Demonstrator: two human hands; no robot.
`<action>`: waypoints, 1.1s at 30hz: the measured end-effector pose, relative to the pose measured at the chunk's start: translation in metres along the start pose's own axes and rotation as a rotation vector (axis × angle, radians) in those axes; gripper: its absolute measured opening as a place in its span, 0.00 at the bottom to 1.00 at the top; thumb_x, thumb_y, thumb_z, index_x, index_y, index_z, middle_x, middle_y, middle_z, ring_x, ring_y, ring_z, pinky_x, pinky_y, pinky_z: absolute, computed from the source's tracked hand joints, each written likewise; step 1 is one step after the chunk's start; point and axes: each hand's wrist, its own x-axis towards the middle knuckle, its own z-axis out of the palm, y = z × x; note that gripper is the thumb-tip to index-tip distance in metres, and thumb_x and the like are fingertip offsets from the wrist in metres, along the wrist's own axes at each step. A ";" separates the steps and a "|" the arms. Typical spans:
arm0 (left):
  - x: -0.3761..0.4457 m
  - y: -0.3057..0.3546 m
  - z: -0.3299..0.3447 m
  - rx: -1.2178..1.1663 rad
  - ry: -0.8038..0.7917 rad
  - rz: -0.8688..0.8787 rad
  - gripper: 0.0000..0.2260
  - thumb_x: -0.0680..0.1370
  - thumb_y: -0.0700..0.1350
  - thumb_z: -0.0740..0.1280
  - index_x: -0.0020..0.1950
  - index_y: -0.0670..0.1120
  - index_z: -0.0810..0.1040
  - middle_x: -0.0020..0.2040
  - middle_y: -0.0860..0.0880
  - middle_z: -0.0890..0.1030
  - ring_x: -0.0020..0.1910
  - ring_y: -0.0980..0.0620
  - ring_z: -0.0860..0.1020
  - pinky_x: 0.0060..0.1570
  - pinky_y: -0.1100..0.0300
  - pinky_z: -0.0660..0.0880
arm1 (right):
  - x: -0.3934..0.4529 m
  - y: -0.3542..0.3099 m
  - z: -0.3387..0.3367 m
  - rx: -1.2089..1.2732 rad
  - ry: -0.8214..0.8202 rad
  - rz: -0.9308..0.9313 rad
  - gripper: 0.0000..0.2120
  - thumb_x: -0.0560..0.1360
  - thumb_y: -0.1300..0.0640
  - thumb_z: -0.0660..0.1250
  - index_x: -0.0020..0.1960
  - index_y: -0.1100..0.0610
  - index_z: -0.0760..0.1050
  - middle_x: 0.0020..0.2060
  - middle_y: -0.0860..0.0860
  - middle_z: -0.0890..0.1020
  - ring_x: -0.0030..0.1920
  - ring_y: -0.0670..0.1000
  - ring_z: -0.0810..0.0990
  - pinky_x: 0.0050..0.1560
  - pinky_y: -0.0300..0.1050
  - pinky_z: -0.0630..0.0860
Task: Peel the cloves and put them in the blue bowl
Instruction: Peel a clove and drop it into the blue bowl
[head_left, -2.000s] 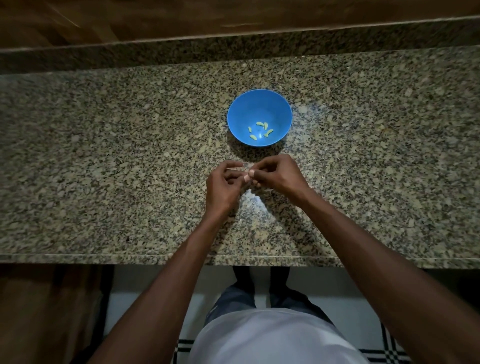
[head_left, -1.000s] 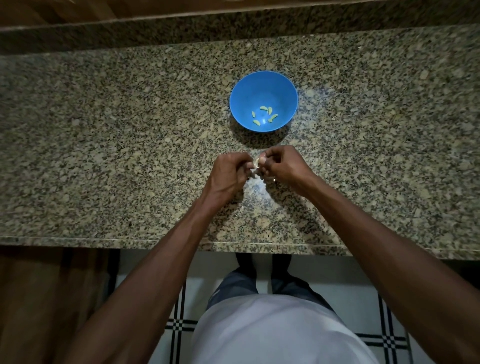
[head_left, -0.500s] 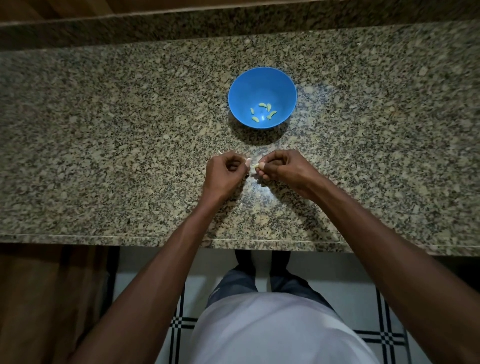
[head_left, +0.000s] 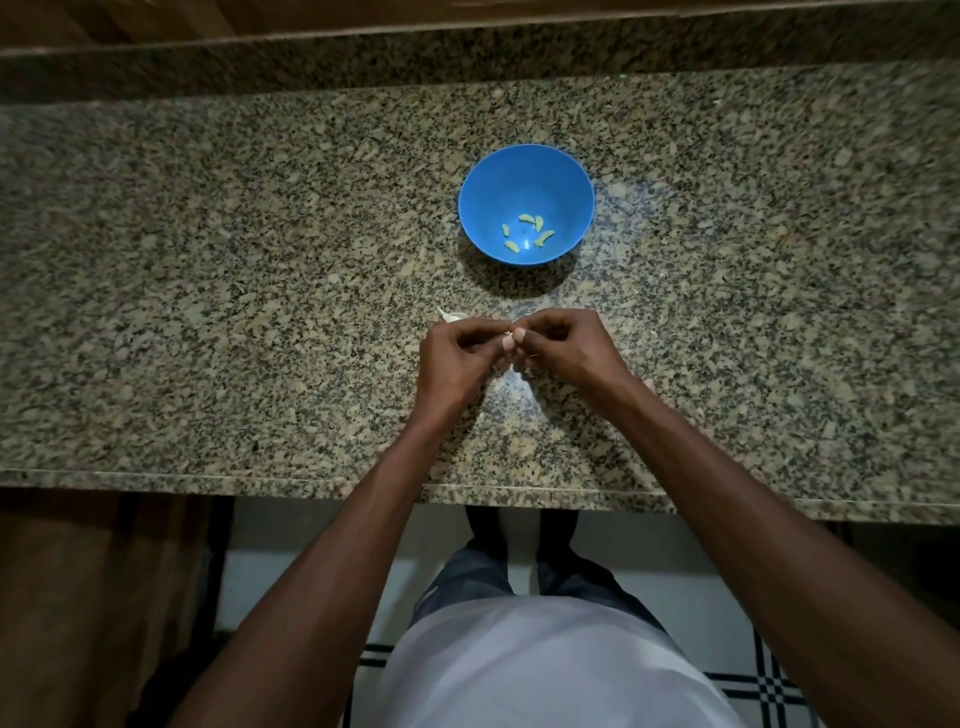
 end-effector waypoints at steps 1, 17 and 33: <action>-0.001 0.000 0.001 -0.014 0.019 -0.005 0.10 0.75 0.41 0.79 0.55 0.40 0.87 0.49 0.46 0.88 0.49 0.49 0.87 0.52 0.46 0.85 | -0.003 0.002 0.004 0.098 0.011 0.034 0.07 0.79 0.61 0.74 0.55 0.62 0.85 0.44 0.59 0.88 0.41 0.53 0.86 0.49 0.53 0.84; -0.001 0.009 0.013 0.032 0.158 -0.117 0.05 0.78 0.38 0.74 0.52 0.39 0.82 0.45 0.43 0.86 0.40 0.52 0.87 0.40 0.60 0.83 | -0.011 0.015 0.020 0.008 0.176 -0.171 0.11 0.74 0.57 0.79 0.54 0.59 0.87 0.45 0.49 0.89 0.47 0.44 0.87 0.48 0.39 0.83; 0.009 0.002 0.007 0.312 0.050 -0.038 0.08 0.86 0.47 0.62 0.57 0.42 0.76 0.49 0.45 0.82 0.47 0.48 0.81 0.44 0.54 0.78 | 0.006 0.002 0.025 -0.104 0.134 -0.161 0.07 0.78 0.57 0.72 0.54 0.53 0.87 0.43 0.48 0.89 0.42 0.46 0.87 0.42 0.48 0.84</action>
